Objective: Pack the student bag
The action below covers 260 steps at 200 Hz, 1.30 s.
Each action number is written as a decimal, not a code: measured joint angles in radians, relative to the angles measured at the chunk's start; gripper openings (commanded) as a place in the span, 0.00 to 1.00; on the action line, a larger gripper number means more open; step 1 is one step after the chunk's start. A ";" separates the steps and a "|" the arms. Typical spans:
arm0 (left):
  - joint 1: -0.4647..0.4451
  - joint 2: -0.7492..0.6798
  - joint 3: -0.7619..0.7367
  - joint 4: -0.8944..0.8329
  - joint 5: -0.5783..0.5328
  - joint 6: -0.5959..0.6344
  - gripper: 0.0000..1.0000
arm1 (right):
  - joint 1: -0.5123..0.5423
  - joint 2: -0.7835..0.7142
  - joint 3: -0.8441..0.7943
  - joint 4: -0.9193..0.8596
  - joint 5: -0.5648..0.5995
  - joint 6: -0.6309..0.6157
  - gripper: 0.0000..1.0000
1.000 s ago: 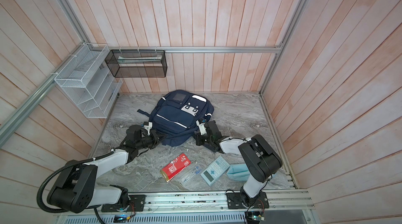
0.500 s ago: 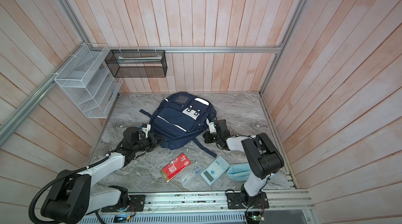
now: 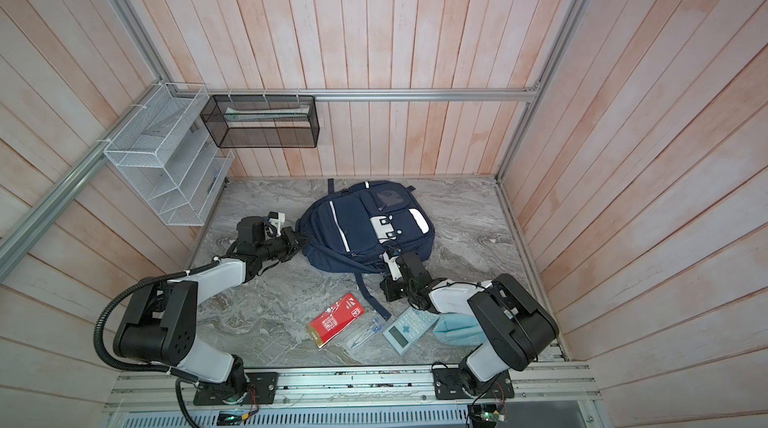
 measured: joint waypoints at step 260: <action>-0.314 0.107 -0.008 0.118 -0.223 0.060 0.33 | -0.138 0.091 0.193 0.084 0.121 -0.053 0.54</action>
